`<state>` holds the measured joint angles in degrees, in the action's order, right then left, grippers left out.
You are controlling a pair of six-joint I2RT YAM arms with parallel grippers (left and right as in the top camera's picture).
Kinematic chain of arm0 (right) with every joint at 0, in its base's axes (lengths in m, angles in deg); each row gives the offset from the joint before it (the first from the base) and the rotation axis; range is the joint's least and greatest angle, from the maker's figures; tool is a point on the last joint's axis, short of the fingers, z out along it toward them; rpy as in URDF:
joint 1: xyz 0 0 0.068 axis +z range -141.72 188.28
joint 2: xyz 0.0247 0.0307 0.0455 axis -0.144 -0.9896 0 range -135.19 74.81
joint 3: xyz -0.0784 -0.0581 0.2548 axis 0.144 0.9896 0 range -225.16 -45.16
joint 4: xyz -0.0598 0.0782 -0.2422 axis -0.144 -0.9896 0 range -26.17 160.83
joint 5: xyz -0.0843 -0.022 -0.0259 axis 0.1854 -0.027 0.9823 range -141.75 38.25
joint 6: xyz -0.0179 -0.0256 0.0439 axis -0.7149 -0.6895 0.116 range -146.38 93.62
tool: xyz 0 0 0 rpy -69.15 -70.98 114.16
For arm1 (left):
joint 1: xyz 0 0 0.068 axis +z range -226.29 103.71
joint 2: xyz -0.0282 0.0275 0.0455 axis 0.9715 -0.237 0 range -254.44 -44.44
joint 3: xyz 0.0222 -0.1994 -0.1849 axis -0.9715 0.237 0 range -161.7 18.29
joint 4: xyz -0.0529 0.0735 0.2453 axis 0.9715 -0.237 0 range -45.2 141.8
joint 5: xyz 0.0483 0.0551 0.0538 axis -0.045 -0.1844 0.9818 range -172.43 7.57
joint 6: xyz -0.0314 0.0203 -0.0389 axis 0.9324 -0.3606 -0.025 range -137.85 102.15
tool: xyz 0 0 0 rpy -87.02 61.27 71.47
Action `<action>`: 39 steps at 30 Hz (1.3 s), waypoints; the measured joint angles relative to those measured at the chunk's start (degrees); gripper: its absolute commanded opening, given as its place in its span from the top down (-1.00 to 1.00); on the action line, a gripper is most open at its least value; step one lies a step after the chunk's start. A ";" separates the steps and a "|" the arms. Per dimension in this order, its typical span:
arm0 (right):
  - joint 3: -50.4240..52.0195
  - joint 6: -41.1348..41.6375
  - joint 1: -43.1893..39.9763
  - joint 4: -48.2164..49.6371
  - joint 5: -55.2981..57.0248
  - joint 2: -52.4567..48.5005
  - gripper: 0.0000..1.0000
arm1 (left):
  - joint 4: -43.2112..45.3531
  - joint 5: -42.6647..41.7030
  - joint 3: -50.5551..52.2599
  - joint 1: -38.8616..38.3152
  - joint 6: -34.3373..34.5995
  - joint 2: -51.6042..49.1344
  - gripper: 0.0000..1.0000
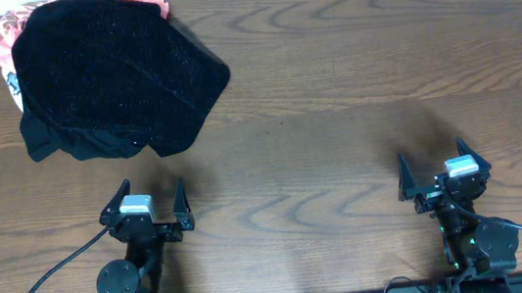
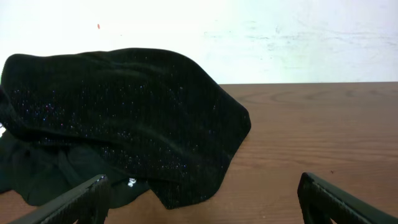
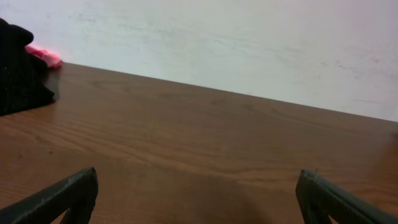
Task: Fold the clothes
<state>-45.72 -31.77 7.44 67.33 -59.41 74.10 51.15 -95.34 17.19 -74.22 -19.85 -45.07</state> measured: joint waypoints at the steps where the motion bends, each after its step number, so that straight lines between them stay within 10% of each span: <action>1: 0.00 0.00 0.00 0.00 0.02 0.00 -0.99 | 0.00 0.00 0.00 0.00 0.00 0.00 -0.91; 39: -1.95 6.95 0.00 -2.01 0.79 -2.05 -0.99 | -3.52 -2.16 -2.45 -0.04 4.94 -2.84 -0.92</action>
<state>-47.66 -24.82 7.44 65.32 -58.62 72.04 47.63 -97.50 14.74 -74.27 -14.91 -47.91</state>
